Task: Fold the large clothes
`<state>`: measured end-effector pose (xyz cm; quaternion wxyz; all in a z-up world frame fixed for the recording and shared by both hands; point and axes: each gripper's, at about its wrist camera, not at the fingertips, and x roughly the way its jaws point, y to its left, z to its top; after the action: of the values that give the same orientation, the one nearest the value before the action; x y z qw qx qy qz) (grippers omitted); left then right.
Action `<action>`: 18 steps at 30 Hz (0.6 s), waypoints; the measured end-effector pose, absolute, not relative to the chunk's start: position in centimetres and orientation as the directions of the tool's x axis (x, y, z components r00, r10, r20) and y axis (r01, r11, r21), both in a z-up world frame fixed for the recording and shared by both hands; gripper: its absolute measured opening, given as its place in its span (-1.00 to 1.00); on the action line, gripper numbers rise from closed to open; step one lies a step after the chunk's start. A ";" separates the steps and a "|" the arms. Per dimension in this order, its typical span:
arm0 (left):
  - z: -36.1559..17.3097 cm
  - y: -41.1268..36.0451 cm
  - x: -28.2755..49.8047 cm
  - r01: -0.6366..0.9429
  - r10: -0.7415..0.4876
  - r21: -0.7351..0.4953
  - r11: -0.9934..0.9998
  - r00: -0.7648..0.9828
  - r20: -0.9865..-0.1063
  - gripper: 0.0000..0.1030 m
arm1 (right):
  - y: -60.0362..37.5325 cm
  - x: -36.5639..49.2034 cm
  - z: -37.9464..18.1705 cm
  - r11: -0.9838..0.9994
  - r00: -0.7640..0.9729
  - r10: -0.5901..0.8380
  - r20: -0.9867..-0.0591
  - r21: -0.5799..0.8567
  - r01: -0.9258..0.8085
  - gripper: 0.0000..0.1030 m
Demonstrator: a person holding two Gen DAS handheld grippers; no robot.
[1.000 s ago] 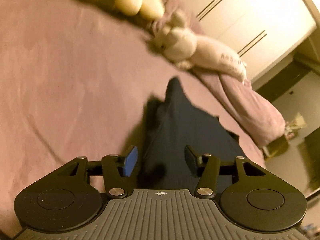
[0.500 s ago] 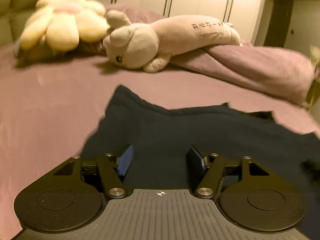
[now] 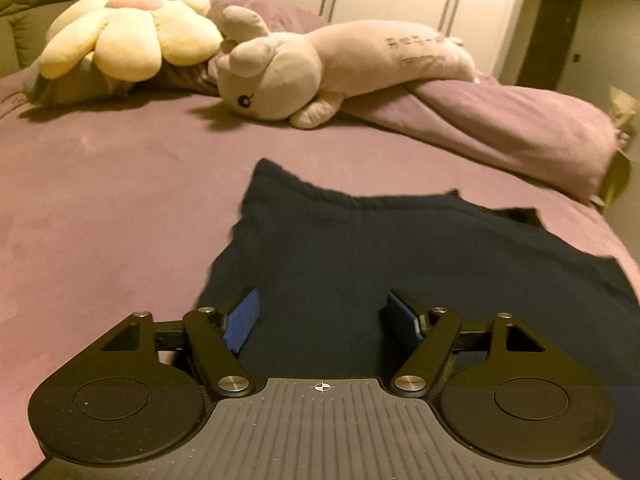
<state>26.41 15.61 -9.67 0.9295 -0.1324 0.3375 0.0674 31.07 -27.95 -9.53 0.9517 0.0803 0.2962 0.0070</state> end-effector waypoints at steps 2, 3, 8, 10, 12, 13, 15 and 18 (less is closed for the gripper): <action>-9.0 16.4 22.7 -0.227 0.037 -0.212 0.951 0.760 -0.649 0.70 | -26.7 27.6 -8.8 0.984 0.828 0.119 -0.549 0.174 -0.025 -0.69; -8.9 16.8 21.0 -0.238 0.037 -0.222 0.945 0.756 -0.654 0.70 | -25.8 26.5 -8.4 0.981 0.825 0.148 -0.546 0.185 -0.054 -0.69; -10.2 19.4 13.3 -0.336 -0.102 -0.451 0.827 0.698 -0.708 0.68 | -20.6 22.8 -7.4 0.950 0.781 0.307 -0.543 0.229 -0.214 -0.69; -11.5 20.2 12.0 -0.343 -0.219 -0.579 0.739 0.691 -0.689 0.68 | -17.8 22.1 -7.3 0.938 0.750 0.346 -0.564 0.203 -0.280 -0.69; -12.4 20.6 12.2 -0.352 -0.257 -0.631 0.692 0.696 -0.671 0.64 | -15.3 21.8 -7.5 0.933 0.727 0.355 -0.587 0.172 -0.317 -0.70; -12.7 20.7 12.6 -0.350 -0.257 -0.643 0.682 0.708 -0.658 0.64 | -14.3 21.6 -7.5 0.928 0.719 0.362 -0.594 0.160 -0.335 -0.70; -13.4 21.0 13.7 -0.347 -0.271 -0.673 0.653 0.723 -0.635 0.61 | -12.6 21.3 -7.7 0.924 0.707 0.366 -0.605 0.144 -0.355 -0.72; -14.6 21.4 15.7 -0.389 -0.282 -0.716 0.580 0.729 -0.624 0.60 | -11.3 20.9 -7.4 0.922 0.701 0.364 -0.614 0.134 -0.362 -0.80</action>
<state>15.68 21.43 -14.63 0.8094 -0.4573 0.3669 0.0332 20.93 -11.29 -7.38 0.9221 0.0015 0.3330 0.1970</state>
